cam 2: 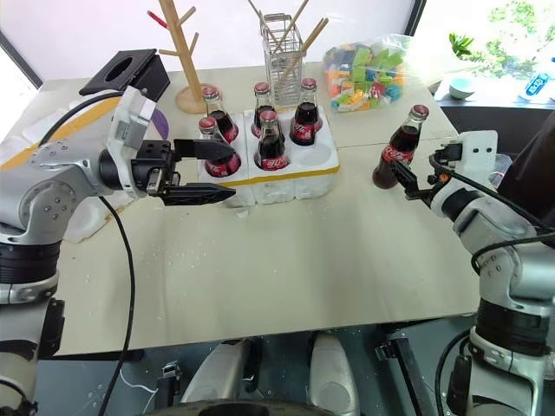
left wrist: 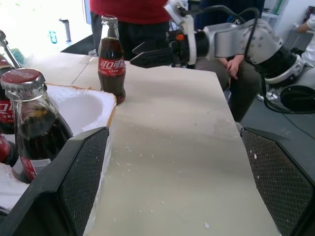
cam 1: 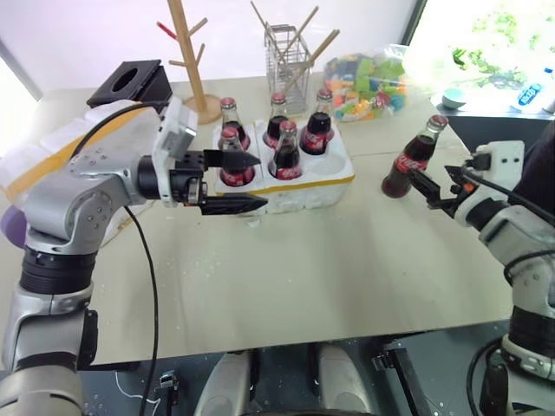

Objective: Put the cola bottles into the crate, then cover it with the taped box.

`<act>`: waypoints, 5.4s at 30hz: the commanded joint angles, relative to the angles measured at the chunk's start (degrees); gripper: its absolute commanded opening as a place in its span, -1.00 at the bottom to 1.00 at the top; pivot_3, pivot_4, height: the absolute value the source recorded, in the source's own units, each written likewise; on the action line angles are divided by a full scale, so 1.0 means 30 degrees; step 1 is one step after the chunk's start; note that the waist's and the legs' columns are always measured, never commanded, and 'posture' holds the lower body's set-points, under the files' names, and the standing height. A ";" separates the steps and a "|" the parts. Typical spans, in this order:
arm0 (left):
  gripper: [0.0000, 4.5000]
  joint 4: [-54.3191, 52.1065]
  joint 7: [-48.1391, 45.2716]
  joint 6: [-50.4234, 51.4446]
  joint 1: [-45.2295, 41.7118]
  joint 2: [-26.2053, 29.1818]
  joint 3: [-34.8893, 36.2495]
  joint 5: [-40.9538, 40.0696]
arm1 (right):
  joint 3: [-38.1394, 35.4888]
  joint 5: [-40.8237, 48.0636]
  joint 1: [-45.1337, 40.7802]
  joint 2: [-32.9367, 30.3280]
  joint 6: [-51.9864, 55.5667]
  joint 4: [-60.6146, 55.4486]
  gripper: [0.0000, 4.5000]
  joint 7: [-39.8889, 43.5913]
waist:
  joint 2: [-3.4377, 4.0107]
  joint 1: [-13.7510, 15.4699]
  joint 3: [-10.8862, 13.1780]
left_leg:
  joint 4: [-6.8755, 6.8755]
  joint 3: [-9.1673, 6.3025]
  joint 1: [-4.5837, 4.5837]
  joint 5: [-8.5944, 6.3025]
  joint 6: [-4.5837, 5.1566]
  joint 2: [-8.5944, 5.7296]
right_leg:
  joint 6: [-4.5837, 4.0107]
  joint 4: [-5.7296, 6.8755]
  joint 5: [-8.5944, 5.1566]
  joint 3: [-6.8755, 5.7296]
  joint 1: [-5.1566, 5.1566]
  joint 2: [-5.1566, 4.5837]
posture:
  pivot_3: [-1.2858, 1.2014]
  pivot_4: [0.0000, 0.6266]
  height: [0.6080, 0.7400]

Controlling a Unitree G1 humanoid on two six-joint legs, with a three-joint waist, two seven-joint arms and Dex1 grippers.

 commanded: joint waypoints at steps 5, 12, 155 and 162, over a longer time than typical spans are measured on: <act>1.00 -0.1021 0.0279 0.0076 -0.0040 0.0396 0.0686 -0.0273 | 0.1459 -0.1793 -0.2916 0.0314 -0.3756 0.5583 0.99 0.0854 | -0.0001 -0.0002 0.0001 | 0.0006 0.0002 -0.0002 0.0000 0.0000 -0.0003 | 0.0001 -0.0003 0.0001 0.0000 0.0003 -0.0001 | 0.03 -0.52 1.00; 1.00 -0.1553 0.0830 0.0300 0.0316 0.0638 0.1051 -0.0548 | 0.2299 -0.2877 -0.5243 0.0821 -0.6425 1.0308 0.75 0.1749 | 0.0000 -0.0041 0.0001 | -0.0004 -0.0003 -0.0001 0.0001 -0.0001 -0.0004 | 0.0006 -0.0001 0.0004 0.0000 0.0000 0.0006 | 0.03 -0.52 1.00; -0.84 0.9124 0.6733 -1.4613 -0.4497 0.5681 0.0911 1.6253 | -0.0849 0.9566 -0.1145 -0.7543 0.3401 -0.5358 1.00 0.7752 | -0.0231 0.0111 0.0032 | 0.0046 0.0352 -0.0098 -0.0088 0.0065 0.0066 | 0.0135 0.0008 0.0115 0.0086 -0.0184 -0.0128 | 0.03 -0.52 1.00; -0.84 0.3455 0.8175 -1.2832 -0.4471 0.4118 -0.1797 2.0476 | -0.1129 1.0364 -0.0852 -0.7009 0.3492 -0.5657 1.00 0.6239 | -0.0231 0.0020 0.0032 | 0.0033 0.0411 -0.0060 -0.0089 0.0071 0.0075 | 0.0137 0.0031 0.0117 0.0141 -0.0184 -0.0096 | 0.03 -0.52 1.00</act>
